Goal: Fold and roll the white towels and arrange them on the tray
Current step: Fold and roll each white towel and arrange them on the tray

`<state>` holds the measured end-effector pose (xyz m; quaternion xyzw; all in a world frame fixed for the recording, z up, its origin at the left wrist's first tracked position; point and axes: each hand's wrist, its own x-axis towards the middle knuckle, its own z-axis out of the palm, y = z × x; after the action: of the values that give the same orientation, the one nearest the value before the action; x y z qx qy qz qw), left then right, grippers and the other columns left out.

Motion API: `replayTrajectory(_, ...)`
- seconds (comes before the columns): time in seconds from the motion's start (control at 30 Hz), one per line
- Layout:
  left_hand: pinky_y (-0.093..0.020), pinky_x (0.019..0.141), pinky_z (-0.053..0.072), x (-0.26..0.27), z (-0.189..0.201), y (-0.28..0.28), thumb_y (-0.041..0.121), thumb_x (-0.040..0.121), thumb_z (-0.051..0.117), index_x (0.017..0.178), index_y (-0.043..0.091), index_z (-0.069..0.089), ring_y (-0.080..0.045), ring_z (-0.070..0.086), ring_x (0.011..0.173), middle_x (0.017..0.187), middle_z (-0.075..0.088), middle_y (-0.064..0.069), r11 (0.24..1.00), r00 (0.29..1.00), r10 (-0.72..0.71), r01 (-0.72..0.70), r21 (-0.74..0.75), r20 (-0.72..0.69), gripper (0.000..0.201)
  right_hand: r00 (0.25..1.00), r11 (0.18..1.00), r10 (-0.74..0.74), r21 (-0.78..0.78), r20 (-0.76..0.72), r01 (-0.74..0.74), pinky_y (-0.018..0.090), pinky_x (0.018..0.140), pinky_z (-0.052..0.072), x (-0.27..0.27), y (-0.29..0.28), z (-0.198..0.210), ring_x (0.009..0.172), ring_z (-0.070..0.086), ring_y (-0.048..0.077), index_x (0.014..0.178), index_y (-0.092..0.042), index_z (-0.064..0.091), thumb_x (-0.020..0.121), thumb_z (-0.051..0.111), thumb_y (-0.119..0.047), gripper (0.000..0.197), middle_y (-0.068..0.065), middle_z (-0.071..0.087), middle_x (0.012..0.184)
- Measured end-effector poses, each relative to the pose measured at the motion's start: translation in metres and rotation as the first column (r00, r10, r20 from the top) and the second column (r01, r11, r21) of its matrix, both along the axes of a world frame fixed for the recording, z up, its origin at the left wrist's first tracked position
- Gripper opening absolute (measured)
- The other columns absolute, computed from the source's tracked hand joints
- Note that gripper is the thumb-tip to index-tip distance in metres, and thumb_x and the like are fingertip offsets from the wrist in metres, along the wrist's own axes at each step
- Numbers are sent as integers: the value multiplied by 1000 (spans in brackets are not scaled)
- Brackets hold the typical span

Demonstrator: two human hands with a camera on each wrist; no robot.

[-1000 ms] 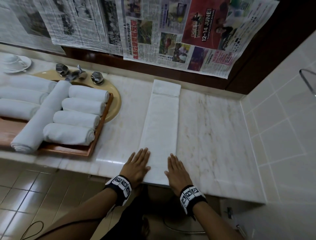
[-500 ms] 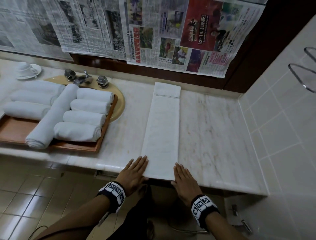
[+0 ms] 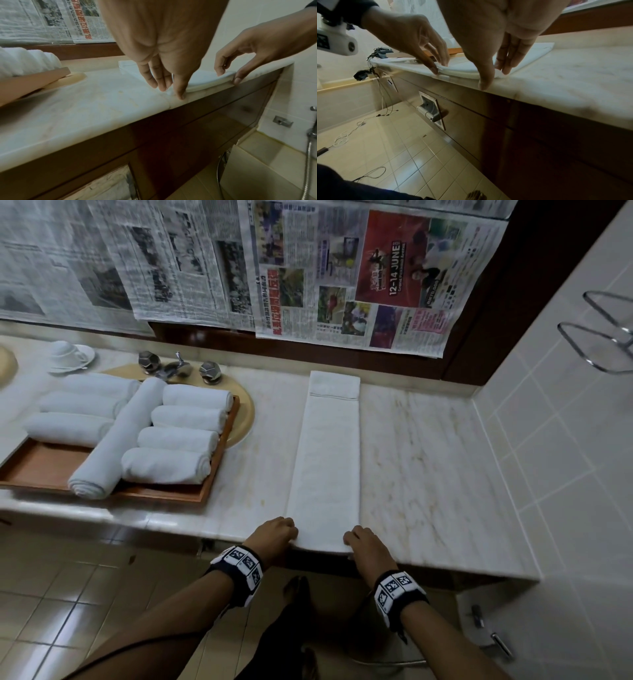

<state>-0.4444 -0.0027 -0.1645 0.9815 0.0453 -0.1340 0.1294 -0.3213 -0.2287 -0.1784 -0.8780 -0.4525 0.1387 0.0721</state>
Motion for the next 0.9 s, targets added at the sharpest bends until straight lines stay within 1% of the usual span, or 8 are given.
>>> replayTrajectory(0.17,-40,80,45,0,-5,-3,18,94,50,103,7,62,-31,57,103,110,60,-10,998,998,57,-57,1,32,19,995,996,-62,62,-75,67,30,71,41,10,-2,-4,93,58,28,96,-8,66,76,56,13,30,8,61,101)
replayTrajectory(0.27,-35,82,44,0,-4,0,22,95,52,109,15,62,-26,58,104,111,61,-5,984,984,157,-149,-100,79,18,987,988,-119,85,-111,128,22,75,35,11,-4,-3,97,56,23,101,-10,68,78,55,10,33,6,59,107)
replayTrajectory(0.4,-27,80,38,10,2,5,12,91,55,112,14,64,-25,59,106,113,65,-5,945,965,262,-249,-212,34,22,976,983,-156,73,-149,169,22,76,31,13,-3,4,100,53,24,108,-13,69,85,54,3,31,6,59,106)
replayTrajectory(0.5,-24,77,40,13,2,6,6,89,57,106,10,67,-26,62,100,102,71,-7,900,941,337,-312,-303,31,20,934,954,-258,87,-246,287,24,74,37,17,-1,13,93,57,21,102,-15,70,89,58,-9,19,3,65,97)
replayTrajectory(0.63,-22,71,44,16,0,4,5,84,61,94,20,66,-21,66,88,75,65,9,820,878,479,-443,-362,10,18,825,853,-435,128,-361,506,20,61,38,18,4,21,73,57,12,89,-19,58,84,73,-16,17,-7,61,69)
replayTrajectory(0.7,-26,78,46,20,2,3,15,86,65,99,17,70,-24,64,96,92,67,-1,837,877,480,-454,-307,14,14,801,830,-491,96,-343,550,23,58,39,17,8,22,66,56,12,77,-22,55,81,75,-18,20,-9,58,63)
replayTrajectory(0.8,-29,87,43,24,3,2,20,89,64,110,17,68,-25,58,107,114,61,-4,872,896,443,-431,-230,0,22,839,852,-491,70,-234,519,27,63,45,15,13,22,78,57,14,79,-25,55,82,70,-20,16,-9,58,82)
replayTrajectory(0.9,-30,78,42,23,4,2,15,89,63,111,24,61,-26,60,96,118,55,3,913,926,375,-362,-188,40,24,929,932,-354,48,-105,360,29,65,45,16,15,20,89,56,13,84,-26,58,82,64,-12,15,-9,53,95)
